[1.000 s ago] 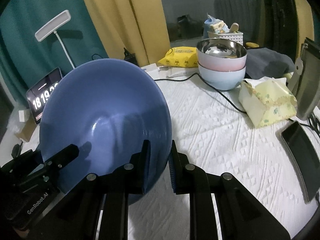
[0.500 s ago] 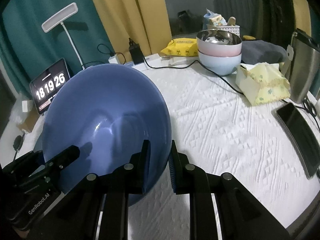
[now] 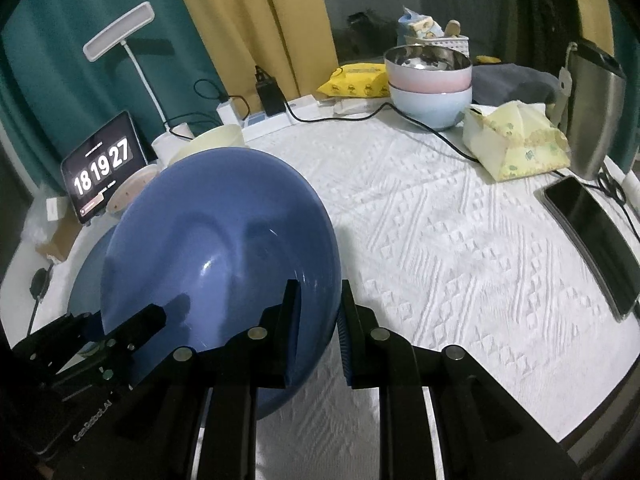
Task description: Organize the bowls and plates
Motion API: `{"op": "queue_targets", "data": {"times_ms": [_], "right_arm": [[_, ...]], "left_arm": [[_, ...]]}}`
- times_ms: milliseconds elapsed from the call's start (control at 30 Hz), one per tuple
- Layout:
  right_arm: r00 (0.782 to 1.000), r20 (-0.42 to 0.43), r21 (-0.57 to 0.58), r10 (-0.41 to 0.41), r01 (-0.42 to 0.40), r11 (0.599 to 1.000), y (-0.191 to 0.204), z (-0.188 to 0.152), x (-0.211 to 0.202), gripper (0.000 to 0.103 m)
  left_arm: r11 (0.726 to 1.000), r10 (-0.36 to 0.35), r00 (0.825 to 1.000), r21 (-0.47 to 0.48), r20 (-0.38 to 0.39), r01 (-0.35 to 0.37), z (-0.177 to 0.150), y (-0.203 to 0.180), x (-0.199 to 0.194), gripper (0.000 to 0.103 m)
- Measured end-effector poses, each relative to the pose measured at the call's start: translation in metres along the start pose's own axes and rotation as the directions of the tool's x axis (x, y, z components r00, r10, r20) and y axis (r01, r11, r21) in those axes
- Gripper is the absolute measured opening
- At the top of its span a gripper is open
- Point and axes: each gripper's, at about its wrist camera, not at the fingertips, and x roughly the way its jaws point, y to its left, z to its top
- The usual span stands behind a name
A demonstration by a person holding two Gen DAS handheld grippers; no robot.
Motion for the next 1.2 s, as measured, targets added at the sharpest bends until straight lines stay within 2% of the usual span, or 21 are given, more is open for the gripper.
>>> {"op": "queue_targets", "data": {"times_ms": [500,667,833,1200], "right_arm": [[0.999,0.049,-0.036,-0.007,0.008,0.999,0.011,0.018,-0.013,0.019],[0.998,0.065,-0.051,-0.012,0.015,0.999,0.015,0.024,-0.016,0.019],[0.997,0.075,-0.062,-0.015,0.019,0.998,0.019,0.031,-0.018,0.019],[0.993,0.119,-0.095,-0.012,0.023,0.995,0.030,0.058,-0.024,0.019]], "left_arm": [[1.000,0.013,1.000,-0.022,0.025,-0.012,0.009,0.014,-0.014,0.034],[0.999,0.020,0.999,-0.032,0.049,-0.018,0.013,0.021,-0.020,0.037],[0.999,0.022,0.997,-0.045,0.076,-0.019,0.019,0.027,-0.026,0.045],[0.996,0.063,0.989,-0.068,0.136,-0.054,0.044,0.050,-0.036,0.045]]}}
